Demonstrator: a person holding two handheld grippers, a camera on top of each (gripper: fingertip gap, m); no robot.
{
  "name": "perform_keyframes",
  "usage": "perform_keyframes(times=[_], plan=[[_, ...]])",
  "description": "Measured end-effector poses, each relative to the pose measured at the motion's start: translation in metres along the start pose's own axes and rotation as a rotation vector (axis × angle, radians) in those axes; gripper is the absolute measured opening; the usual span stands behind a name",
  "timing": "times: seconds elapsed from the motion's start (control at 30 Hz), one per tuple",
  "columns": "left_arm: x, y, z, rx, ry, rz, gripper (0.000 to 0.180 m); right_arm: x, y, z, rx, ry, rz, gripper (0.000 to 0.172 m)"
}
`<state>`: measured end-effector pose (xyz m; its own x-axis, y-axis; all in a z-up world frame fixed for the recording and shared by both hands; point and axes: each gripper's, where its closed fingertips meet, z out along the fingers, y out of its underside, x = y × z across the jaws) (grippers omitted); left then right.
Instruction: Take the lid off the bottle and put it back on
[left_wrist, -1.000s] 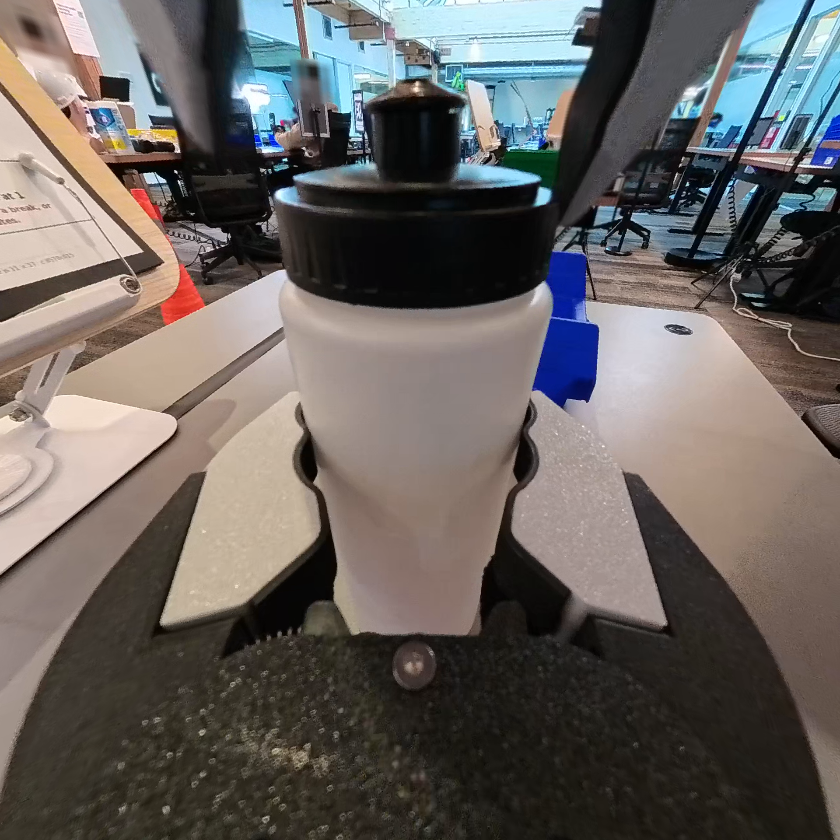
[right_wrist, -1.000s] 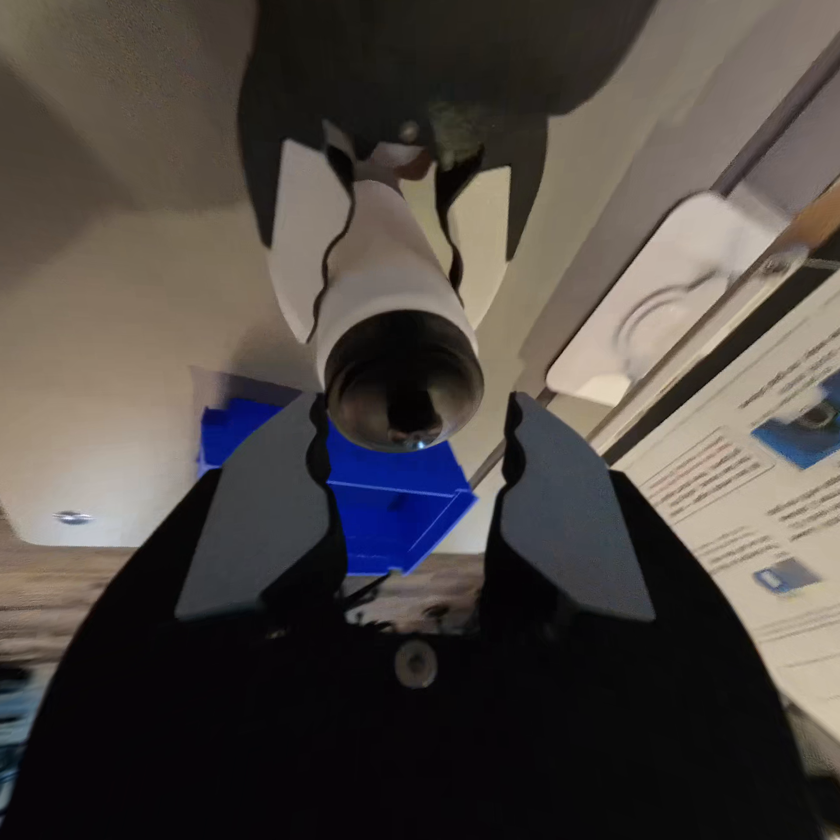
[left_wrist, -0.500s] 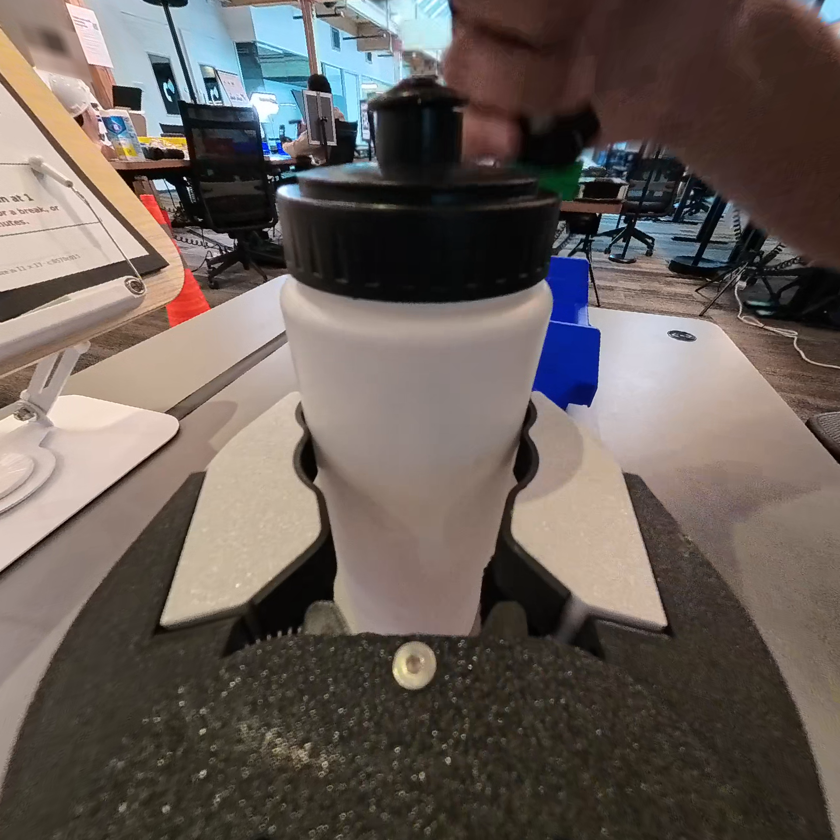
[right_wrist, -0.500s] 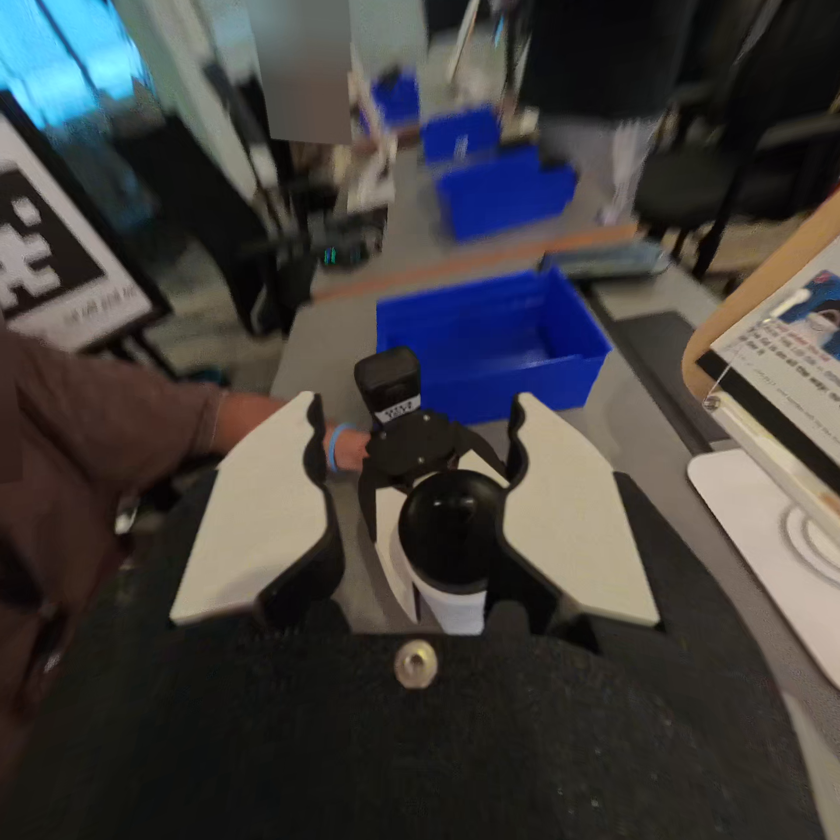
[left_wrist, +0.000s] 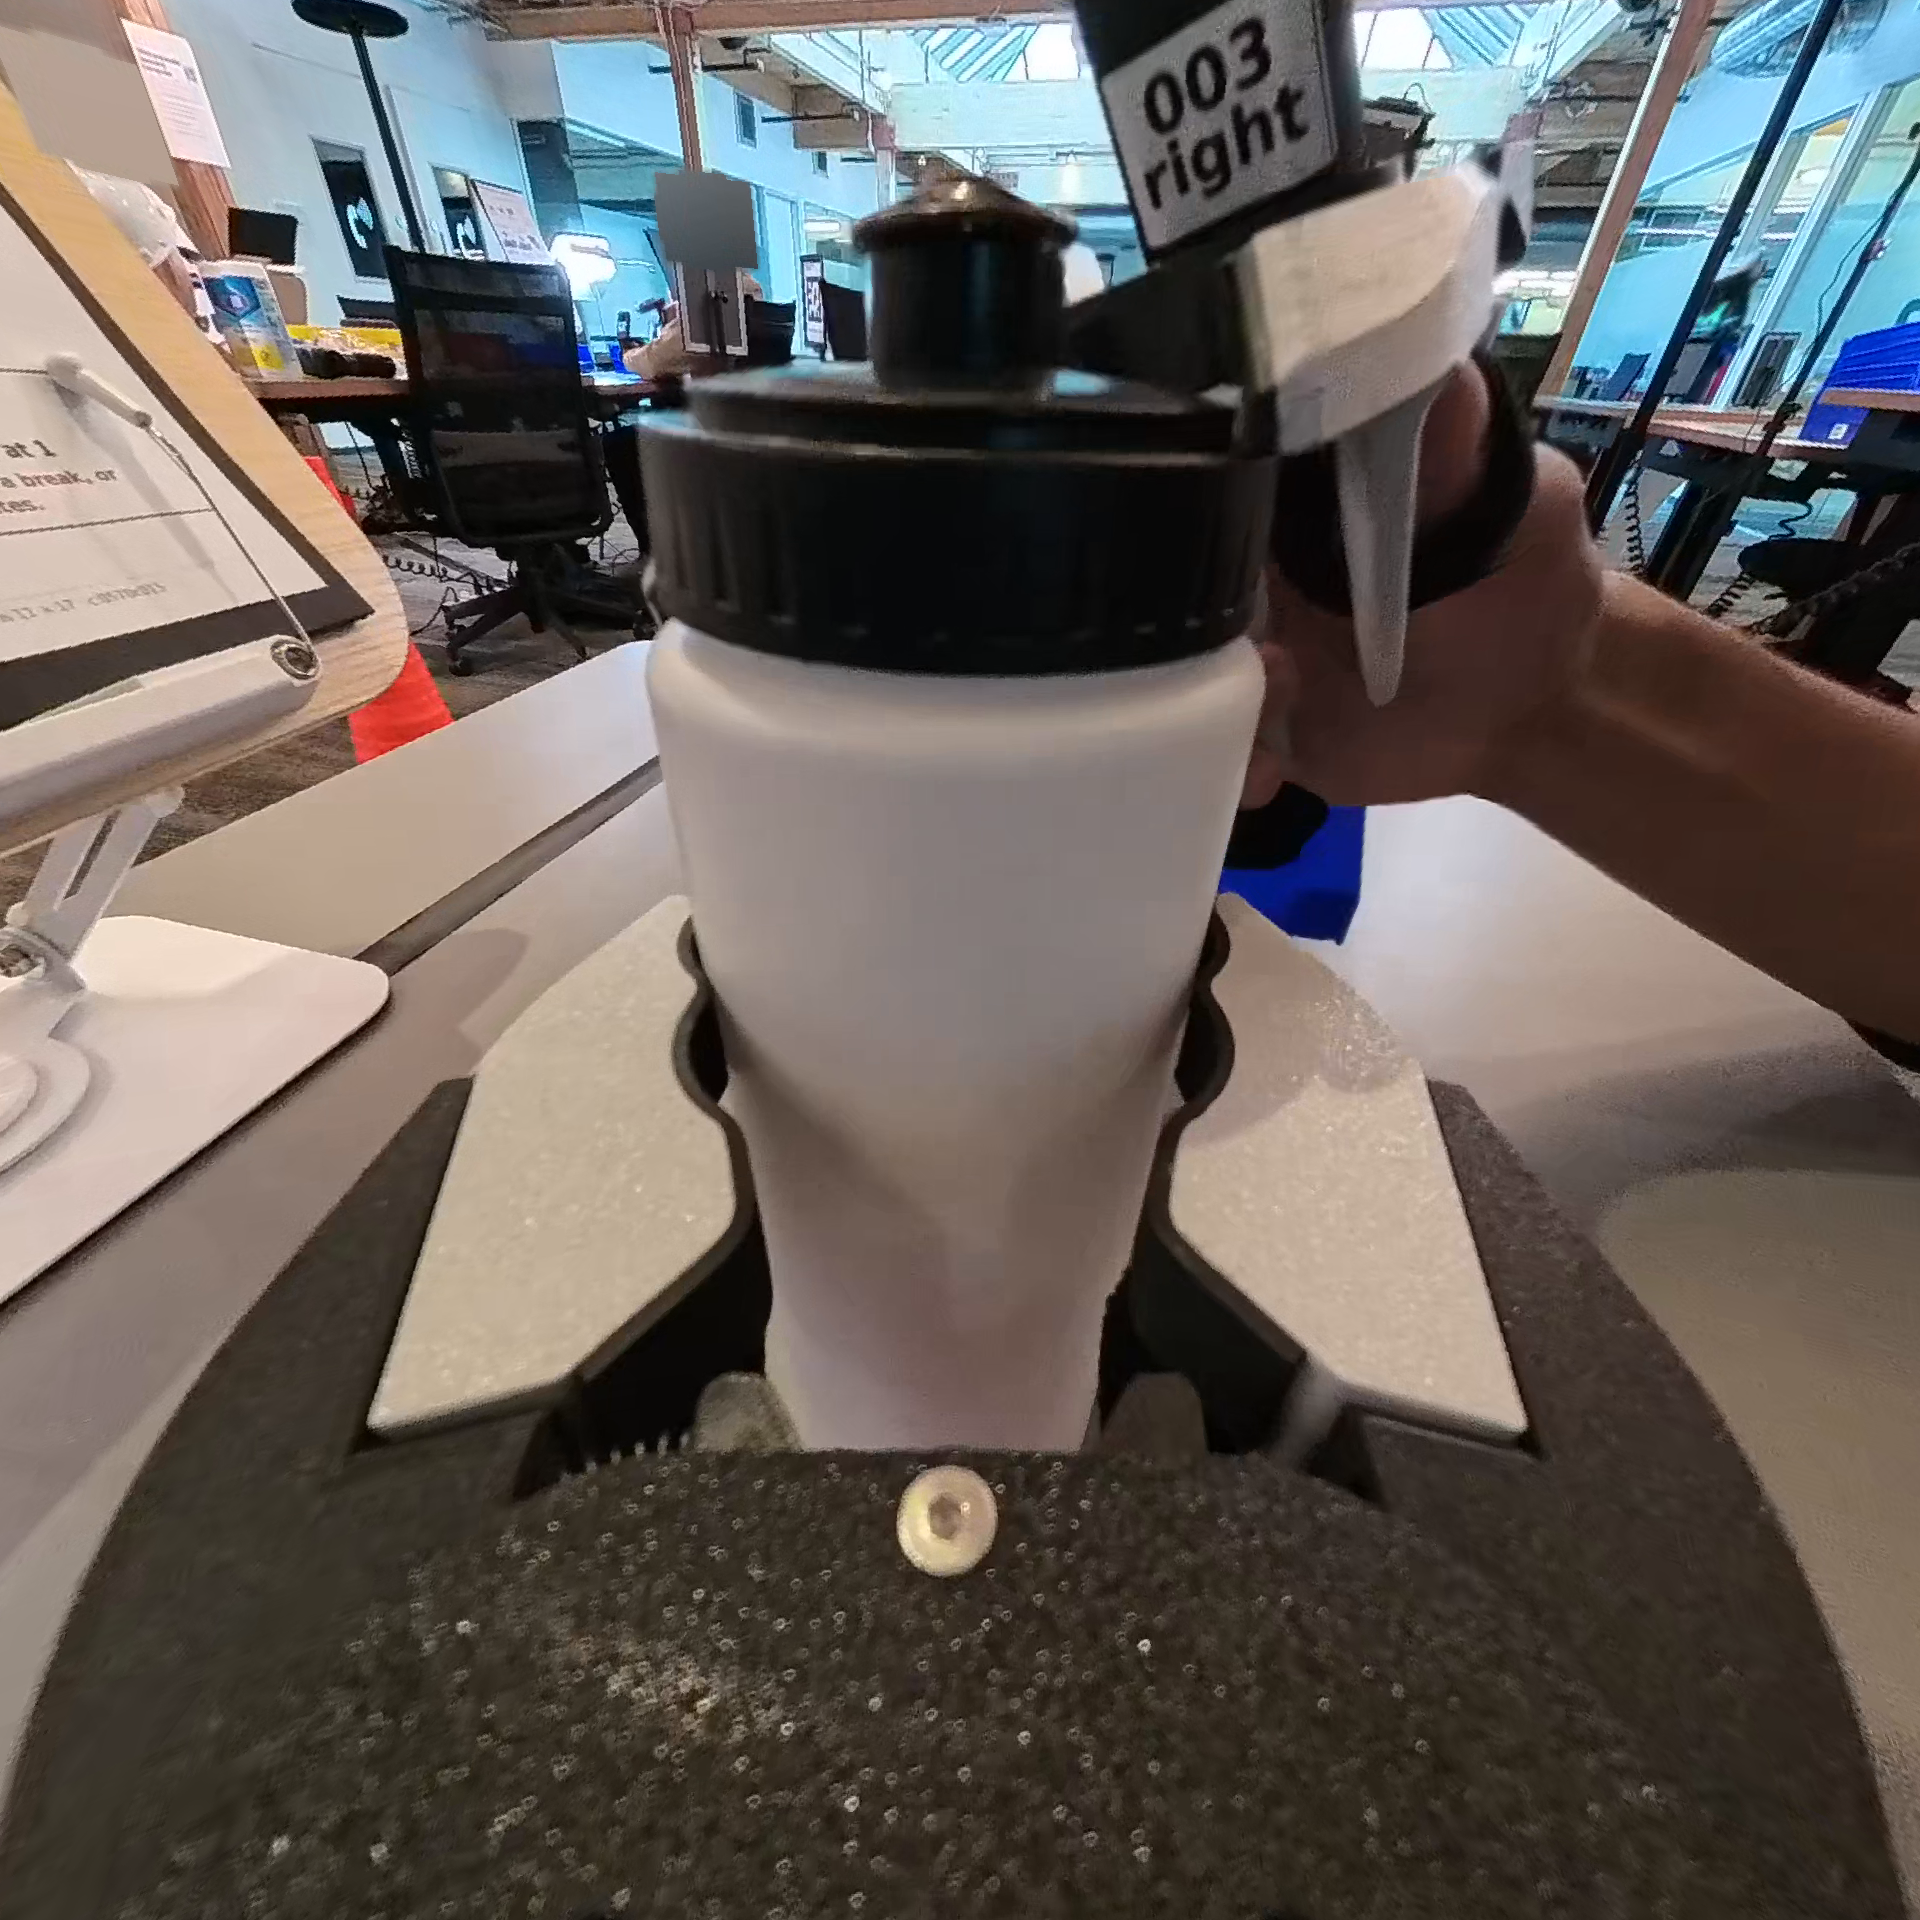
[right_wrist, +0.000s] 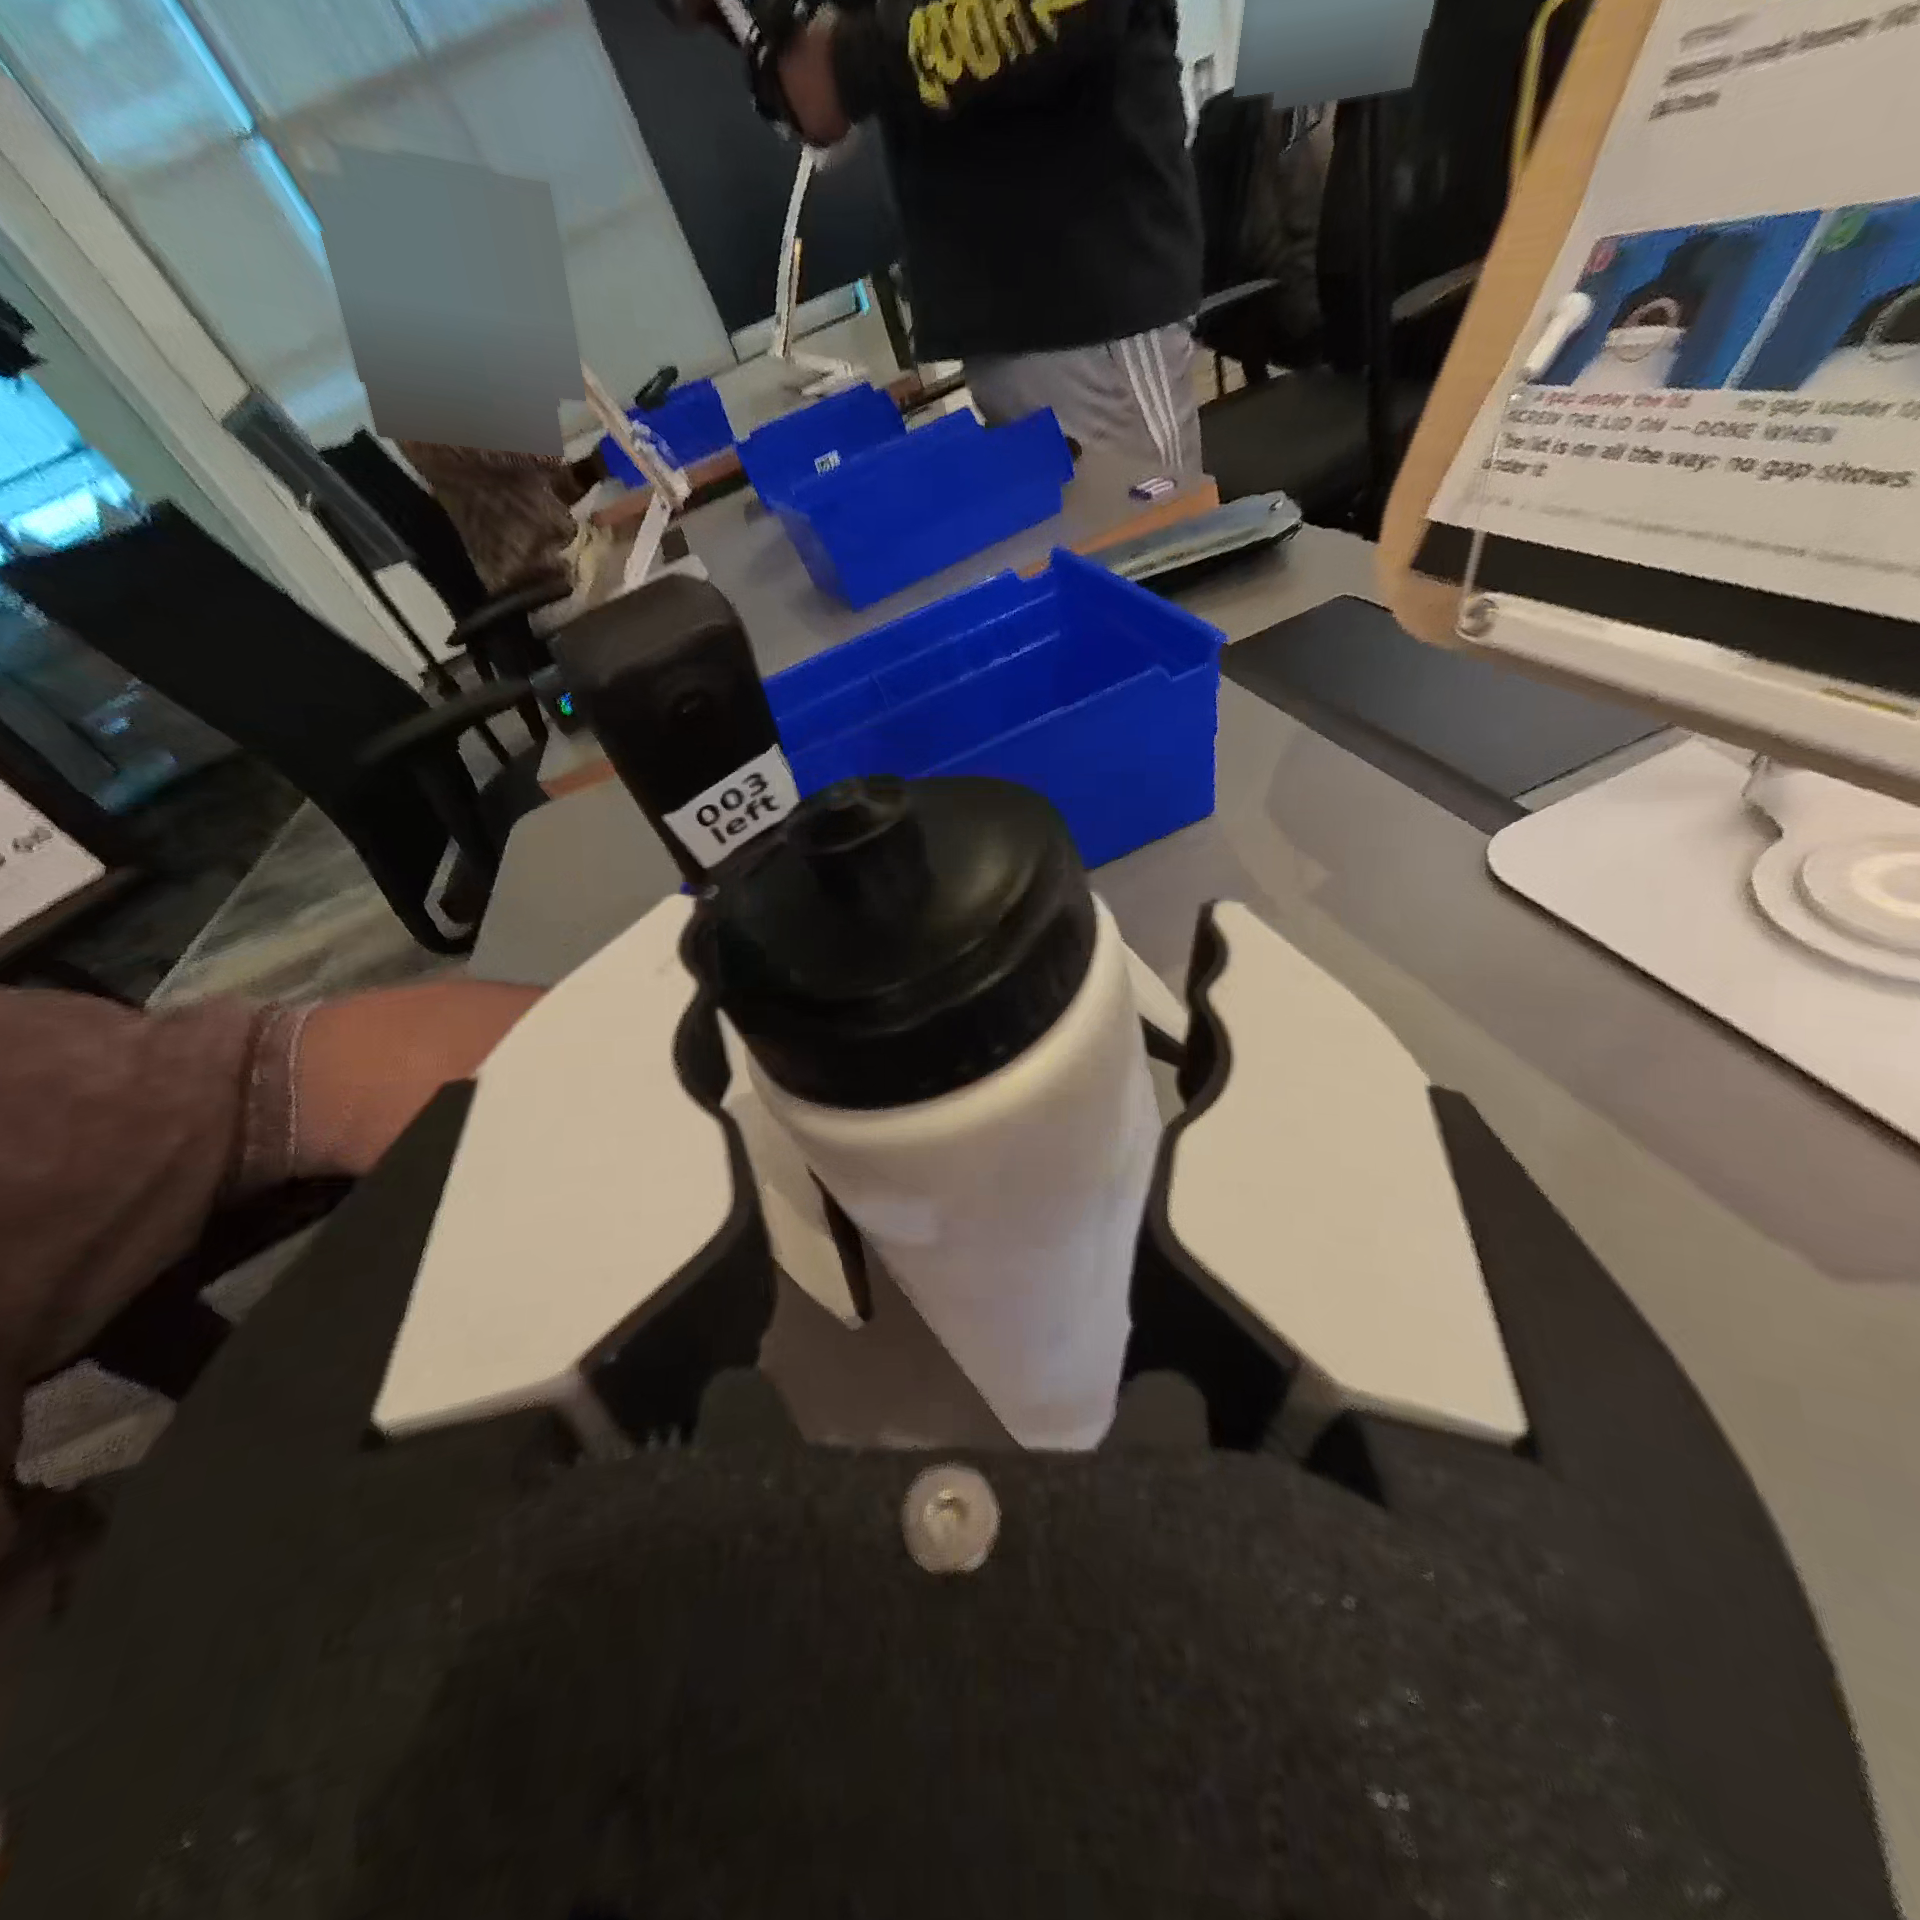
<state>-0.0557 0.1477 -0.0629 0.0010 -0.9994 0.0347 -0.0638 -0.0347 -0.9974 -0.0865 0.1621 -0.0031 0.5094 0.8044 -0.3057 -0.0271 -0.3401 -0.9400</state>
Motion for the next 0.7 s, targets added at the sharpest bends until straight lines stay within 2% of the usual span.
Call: perform_keyframes(times=[0.07,0.4,0.53,0.7], plan=[[-0.0006,0.0000,-0.0003,0.002,0.003,-0.006,0.086,-0.0064,-0.0023,0.0008,-0.037,-0.057,-0.037,0.067],[0.0031,0.0012,-0.0001,-0.019,0.018,0.020,0.086,-0.0107,0.0032,-0.0078,-0.357,-0.281,-0.148,0.065],[0.0027,0.0014,-0.0002,-0.024,0.000,0.022,0.086,-0.0105,0.0032,-0.0071,-0.349,-0.270,-0.130,0.065],[-0.0007,0.0019,-0.0003,-0.036,-0.060,0.009,0.086,-0.0082,0.0022,-0.0078,-0.242,-0.106,-0.079,0.064]])
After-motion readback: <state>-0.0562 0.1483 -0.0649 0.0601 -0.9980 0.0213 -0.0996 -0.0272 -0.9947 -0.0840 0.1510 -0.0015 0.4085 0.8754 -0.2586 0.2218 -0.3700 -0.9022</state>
